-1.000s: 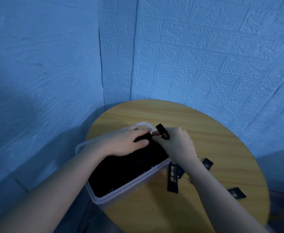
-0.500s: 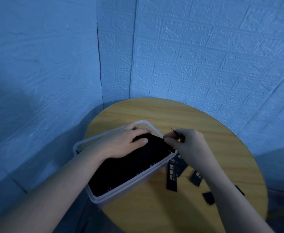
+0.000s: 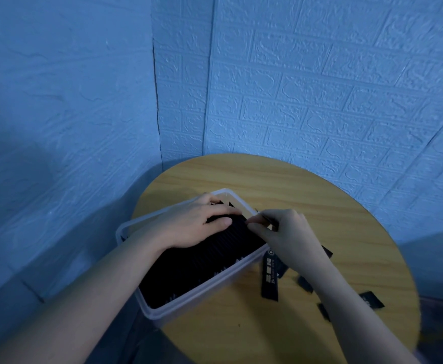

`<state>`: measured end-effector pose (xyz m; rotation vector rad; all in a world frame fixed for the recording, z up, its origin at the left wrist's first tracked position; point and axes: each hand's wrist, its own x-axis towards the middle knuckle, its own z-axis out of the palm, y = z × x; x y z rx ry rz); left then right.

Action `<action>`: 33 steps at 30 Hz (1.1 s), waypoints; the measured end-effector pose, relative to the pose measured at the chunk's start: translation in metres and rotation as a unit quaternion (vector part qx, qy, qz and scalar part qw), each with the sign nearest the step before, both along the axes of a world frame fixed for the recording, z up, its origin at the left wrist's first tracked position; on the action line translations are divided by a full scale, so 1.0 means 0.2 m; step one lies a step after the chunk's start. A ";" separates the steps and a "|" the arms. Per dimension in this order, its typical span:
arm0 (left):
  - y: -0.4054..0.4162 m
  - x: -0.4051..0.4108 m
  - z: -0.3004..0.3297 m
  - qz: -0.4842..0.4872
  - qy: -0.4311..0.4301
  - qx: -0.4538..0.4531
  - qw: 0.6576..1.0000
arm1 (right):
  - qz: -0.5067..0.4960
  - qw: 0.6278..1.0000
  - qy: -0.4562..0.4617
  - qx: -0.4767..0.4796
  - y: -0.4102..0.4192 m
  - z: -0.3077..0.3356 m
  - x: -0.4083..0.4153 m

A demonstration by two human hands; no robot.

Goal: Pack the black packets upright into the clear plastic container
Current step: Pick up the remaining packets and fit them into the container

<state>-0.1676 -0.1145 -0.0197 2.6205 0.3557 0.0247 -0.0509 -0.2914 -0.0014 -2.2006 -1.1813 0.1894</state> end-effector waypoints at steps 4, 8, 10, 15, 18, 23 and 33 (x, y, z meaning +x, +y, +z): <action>0.00 0.01 0.00 0.000 -0.005 0.002 1.000 | -0.019 0.994 0.071 0.077 -0.01 0.02 -0.02; 0.00 0.00 0.00 -0.007 -0.003 -0.001 1.000 | -0.045 0.980 0.162 0.108 -0.01 0.06 0.00; 0.01 0.00 -0.01 -0.012 -0.008 -0.001 1.000 | -0.045 0.982 0.153 0.097 0.00 0.09 0.00; 0.01 0.00 -0.01 -0.010 -0.013 -0.004 1.000 | -0.023 0.992 0.111 0.051 0.05 0.12 0.03; 0.00 0.00 -0.01 -0.012 -0.016 0.002 1.000 | -0.013 0.995 0.080 0.054 0.09 0.09 0.04; 0.00 0.00 -0.02 -0.013 -0.020 -0.002 1.000 | -0.047 0.994 0.058 0.079 0.13 0.03 0.04; 0.00 0.00 -0.01 -0.013 -0.026 0.009 1.000 | -0.060 0.996 0.033 0.065 0.14 -0.02 0.04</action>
